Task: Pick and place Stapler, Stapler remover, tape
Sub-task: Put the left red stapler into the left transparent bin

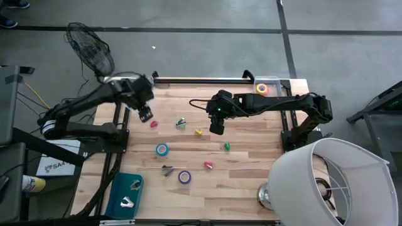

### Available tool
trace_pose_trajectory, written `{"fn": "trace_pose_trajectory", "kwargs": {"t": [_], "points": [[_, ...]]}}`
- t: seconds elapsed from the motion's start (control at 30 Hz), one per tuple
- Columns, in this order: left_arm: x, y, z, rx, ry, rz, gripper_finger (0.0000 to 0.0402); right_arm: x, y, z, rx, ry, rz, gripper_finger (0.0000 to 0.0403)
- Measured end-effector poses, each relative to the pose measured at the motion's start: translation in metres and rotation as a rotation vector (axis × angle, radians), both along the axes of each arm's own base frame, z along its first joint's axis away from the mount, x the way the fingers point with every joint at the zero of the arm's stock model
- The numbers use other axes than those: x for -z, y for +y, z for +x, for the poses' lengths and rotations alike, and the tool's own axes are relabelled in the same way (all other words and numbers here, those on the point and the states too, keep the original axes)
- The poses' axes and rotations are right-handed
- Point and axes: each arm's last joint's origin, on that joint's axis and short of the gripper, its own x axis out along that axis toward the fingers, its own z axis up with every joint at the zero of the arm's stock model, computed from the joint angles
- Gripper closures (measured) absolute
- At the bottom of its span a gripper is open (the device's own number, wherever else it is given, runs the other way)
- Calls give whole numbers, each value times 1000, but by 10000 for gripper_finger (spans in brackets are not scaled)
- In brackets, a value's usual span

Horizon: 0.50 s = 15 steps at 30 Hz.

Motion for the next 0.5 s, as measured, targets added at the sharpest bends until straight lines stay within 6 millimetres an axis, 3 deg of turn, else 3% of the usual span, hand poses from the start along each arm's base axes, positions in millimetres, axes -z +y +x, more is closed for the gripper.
{"fn": "trace_pose_trajectory", "kwargs": {"t": [0.2, 0.5], "points": [[31, -21, 6, 6, 72, -20, 197, 0, 0, 0, -8, -4, 5, 242], [74, -32, 11, 64, 47, -5, 197, 0, 0, 0, -13, -5, 11, 242]]}}
